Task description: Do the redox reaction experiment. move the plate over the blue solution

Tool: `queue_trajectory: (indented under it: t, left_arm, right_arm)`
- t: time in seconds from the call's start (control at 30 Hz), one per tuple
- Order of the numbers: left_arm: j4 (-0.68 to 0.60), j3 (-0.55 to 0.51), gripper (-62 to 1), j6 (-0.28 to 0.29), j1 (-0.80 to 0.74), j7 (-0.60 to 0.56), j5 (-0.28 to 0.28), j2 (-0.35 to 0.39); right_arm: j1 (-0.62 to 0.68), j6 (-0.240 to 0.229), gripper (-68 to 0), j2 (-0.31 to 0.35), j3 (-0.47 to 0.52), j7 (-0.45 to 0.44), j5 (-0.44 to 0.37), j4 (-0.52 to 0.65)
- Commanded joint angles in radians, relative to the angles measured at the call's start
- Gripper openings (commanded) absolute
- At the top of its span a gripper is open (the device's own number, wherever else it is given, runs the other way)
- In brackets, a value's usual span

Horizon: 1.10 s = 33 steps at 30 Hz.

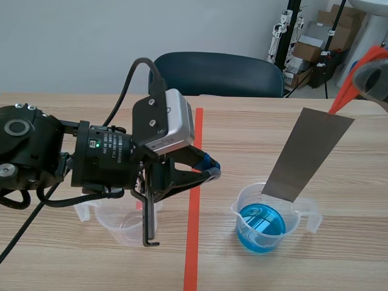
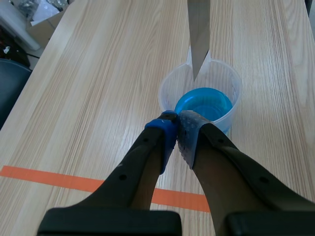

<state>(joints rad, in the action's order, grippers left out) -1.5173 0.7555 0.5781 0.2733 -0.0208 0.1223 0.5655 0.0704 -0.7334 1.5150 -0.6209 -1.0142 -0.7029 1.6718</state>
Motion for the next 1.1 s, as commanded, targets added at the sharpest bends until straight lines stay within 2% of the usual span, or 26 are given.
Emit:
queue_trajectory:
  t: [0.0, 1.07]
  left_arm:
    - [-0.013, 0.016, -56.9, -0.002, 0.027, 0.004, 0.007, -0.006]
    - [-0.013, 0.032, -56.9, 0.013, 0.032, 0.019, 0.008, -0.019]
  right_arm:
    - [-0.010, -0.012, -67.1, 0.003, 0.013, -0.025, -0.015, 0.006]
    - [-0.010, -0.012, -67.1, 0.003, 0.013, -0.024, -0.014, 0.006]
